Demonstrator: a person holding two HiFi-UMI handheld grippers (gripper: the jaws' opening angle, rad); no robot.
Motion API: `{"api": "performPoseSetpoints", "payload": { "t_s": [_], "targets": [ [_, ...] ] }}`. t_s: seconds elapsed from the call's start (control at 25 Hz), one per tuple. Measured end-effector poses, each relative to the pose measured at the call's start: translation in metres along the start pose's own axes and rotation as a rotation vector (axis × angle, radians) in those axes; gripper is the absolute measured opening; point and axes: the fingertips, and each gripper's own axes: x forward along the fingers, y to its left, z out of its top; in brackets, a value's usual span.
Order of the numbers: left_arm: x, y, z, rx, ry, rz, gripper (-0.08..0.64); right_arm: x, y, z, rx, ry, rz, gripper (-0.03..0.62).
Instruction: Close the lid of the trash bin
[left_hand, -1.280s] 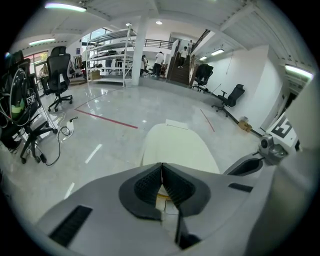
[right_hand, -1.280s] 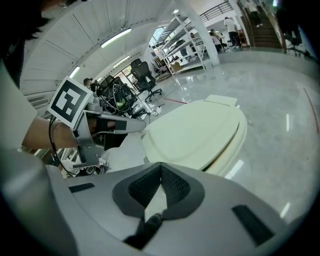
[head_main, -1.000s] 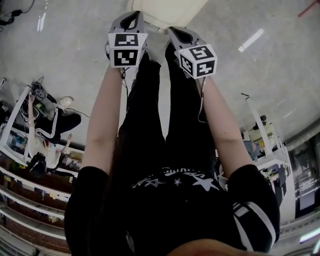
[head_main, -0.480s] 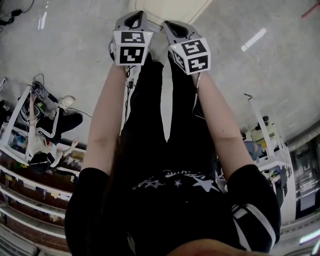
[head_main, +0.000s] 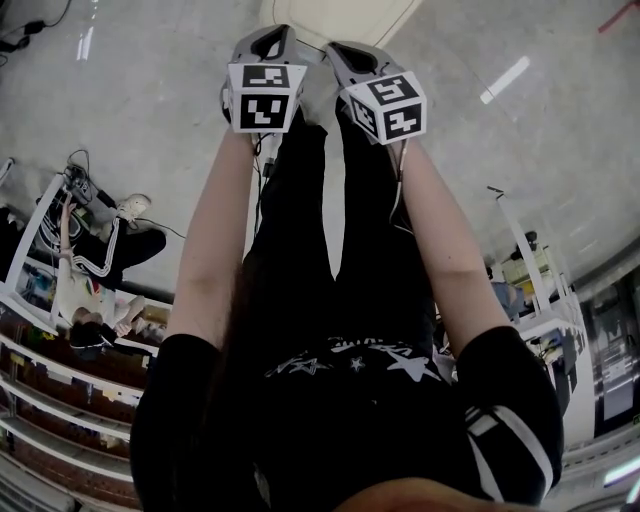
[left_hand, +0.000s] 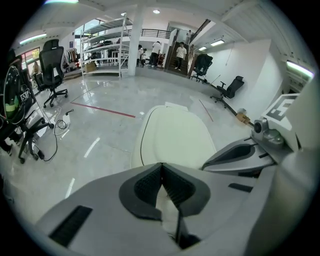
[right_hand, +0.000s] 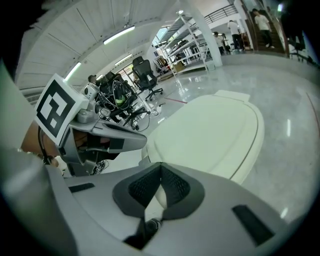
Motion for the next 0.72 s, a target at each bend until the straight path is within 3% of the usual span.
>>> {"api": "performPoseSetpoints", "payload": {
  "t_s": [0.32, 0.72],
  "targets": [
    [-0.065, -0.007, 0.026, 0.011, -0.086, -0.021, 0.012, -0.036, 0.03, 0.039, -0.035, -0.072, -0.04, 0.006],
    [-0.201, -0.033, 0.073, 0.14, -0.214, -0.074, 0.012, -0.13, 0.105, 0.082, -0.043, -0.217, -0.135, 0.006]
  ]
}}
